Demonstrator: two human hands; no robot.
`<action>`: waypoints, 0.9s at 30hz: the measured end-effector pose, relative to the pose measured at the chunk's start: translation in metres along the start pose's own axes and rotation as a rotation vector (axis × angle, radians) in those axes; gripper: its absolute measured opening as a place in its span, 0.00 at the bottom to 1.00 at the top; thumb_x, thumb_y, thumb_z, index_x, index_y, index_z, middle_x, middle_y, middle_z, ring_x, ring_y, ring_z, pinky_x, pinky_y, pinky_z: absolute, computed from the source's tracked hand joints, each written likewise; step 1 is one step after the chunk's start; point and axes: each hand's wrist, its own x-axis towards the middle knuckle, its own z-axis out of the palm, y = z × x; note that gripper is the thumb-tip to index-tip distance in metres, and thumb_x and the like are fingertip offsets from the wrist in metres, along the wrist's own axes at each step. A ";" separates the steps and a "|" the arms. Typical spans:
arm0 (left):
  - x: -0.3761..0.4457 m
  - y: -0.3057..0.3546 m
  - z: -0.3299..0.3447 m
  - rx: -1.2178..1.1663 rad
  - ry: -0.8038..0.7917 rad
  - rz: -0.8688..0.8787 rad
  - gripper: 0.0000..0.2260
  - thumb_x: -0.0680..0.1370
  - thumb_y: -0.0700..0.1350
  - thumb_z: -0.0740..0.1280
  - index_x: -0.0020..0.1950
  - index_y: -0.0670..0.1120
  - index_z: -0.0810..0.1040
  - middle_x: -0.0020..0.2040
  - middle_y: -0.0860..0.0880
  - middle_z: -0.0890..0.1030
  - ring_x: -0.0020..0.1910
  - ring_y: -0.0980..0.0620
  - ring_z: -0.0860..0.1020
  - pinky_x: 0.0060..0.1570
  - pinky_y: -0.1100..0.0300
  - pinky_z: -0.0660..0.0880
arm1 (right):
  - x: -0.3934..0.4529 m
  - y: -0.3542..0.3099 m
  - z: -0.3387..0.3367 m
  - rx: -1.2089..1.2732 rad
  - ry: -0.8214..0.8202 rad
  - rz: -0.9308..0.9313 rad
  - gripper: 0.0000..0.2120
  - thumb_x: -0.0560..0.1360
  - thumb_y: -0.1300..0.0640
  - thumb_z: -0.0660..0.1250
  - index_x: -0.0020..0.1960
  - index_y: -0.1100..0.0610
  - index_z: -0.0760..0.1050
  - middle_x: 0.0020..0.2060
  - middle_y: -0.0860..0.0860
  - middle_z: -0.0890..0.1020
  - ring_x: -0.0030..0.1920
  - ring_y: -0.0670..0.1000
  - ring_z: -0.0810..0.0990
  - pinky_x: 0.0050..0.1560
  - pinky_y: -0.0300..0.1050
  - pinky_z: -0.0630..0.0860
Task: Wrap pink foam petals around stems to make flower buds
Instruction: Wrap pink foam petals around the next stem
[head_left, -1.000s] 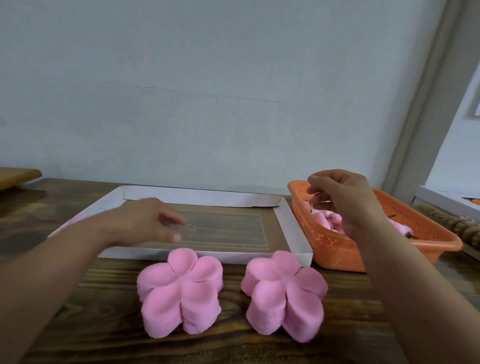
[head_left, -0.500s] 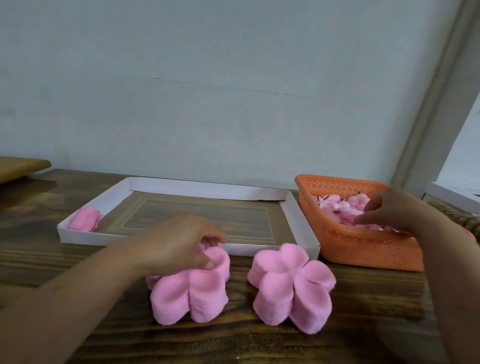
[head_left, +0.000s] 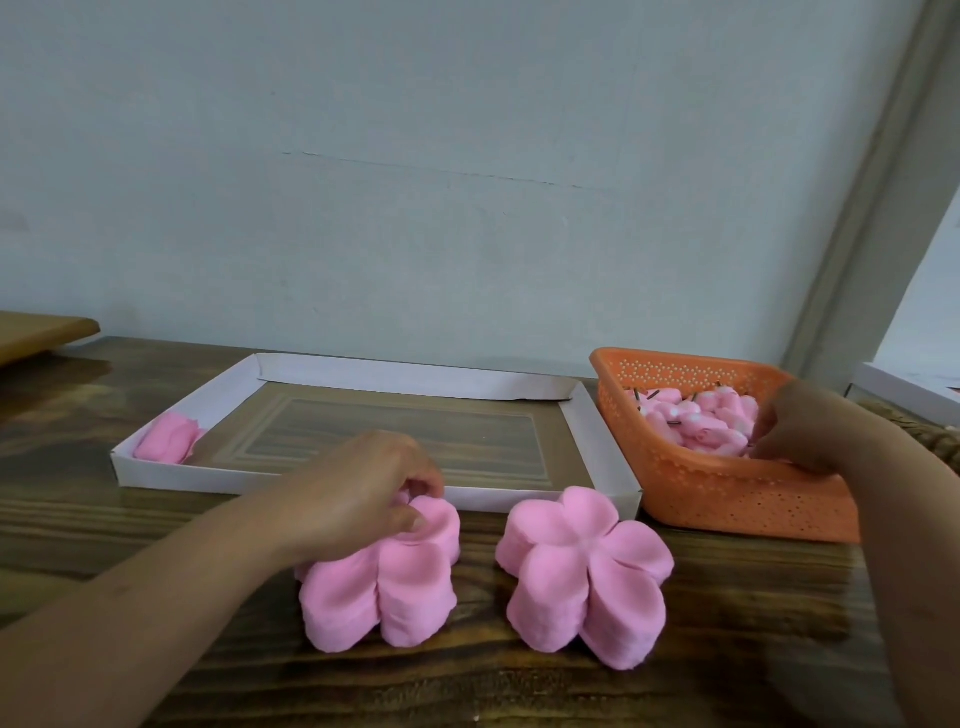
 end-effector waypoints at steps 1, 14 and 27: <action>0.000 0.001 0.000 -0.001 0.004 -0.004 0.08 0.75 0.45 0.68 0.53 0.54 0.80 0.45 0.60 0.76 0.45 0.62 0.74 0.45 0.65 0.72 | 0.000 0.000 0.000 0.008 0.000 -0.001 0.08 0.73 0.58 0.67 0.48 0.61 0.80 0.46 0.57 0.82 0.48 0.54 0.79 0.44 0.40 0.72; -0.001 0.008 -0.002 -0.009 0.023 -0.028 0.11 0.73 0.40 0.68 0.37 0.55 0.73 0.38 0.57 0.75 0.39 0.59 0.74 0.35 0.68 0.70 | 0.002 0.001 0.001 -0.016 -0.053 -0.086 0.10 0.76 0.53 0.65 0.49 0.57 0.83 0.51 0.54 0.81 0.51 0.51 0.78 0.49 0.40 0.71; -0.001 0.010 -0.006 -0.058 -0.058 -0.138 0.06 0.72 0.44 0.70 0.36 0.52 0.76 0.39 0.52 0.79 0.35 0.58 0.73 0.33 0.66 0.67 | 0.011 0.007 0.006 0.116 -0.097 -0.117 0.04 0.71 0.55 0.70 0.38 0.49 0.81 0.43 0.50 0.81 0.45 0.49 0.78 0.47 0.42 0.71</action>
